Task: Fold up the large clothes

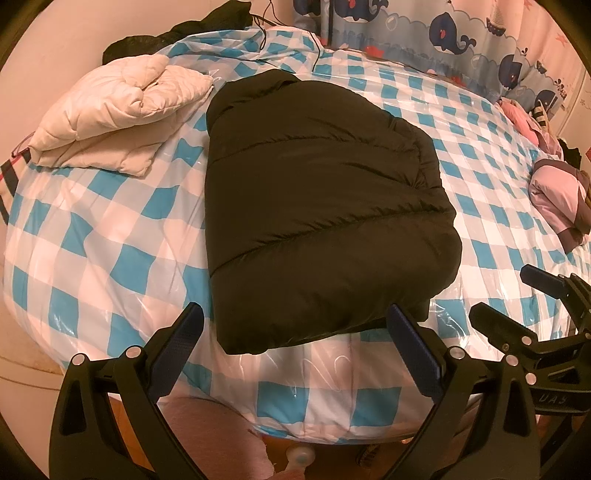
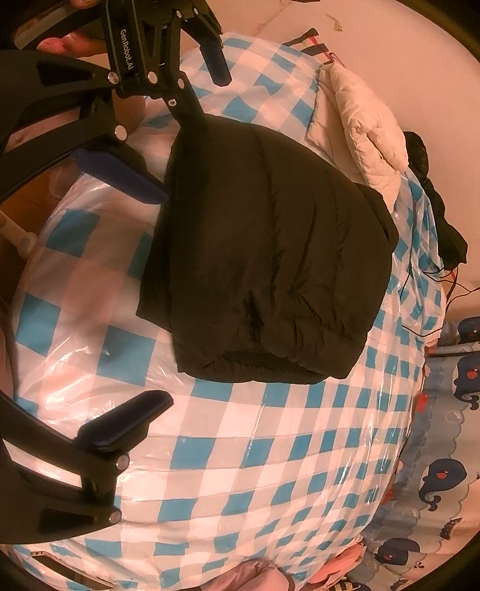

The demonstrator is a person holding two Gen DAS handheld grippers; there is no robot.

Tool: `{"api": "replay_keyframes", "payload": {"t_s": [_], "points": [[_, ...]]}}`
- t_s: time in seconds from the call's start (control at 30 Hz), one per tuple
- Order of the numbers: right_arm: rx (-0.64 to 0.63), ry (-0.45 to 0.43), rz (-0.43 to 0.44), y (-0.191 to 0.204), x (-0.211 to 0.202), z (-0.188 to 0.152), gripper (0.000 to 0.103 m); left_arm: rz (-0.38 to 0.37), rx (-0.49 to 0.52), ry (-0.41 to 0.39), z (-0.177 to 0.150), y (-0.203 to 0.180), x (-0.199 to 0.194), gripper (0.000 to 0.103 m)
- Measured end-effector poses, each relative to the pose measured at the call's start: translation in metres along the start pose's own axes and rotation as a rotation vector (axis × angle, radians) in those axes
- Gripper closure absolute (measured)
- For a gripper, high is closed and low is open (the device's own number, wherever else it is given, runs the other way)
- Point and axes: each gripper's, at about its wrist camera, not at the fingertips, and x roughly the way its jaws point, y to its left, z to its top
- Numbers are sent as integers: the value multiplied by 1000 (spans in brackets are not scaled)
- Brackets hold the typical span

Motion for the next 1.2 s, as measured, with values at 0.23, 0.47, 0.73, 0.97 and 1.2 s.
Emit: {"api": "replay_keyframes", "payload": {"t_s": [0.23,0.47,0.73,0.97,1.2], "points": [[0,0,-1,-1,-1,1,6,1,2,-2,0,1,0,8],[0,-1,0,0,-1,0,6,2,2,-3,1,1,0,8],[0,-1,0,0,-1,0,6,6,4,-8,1,1,-1,8],[1,0,0,0,-1,0,6,43,31,-70,3,0,-10,8],[2,-2,1,0,-2,-1,6,51,14,-80,2,-2,-15,8]]}}
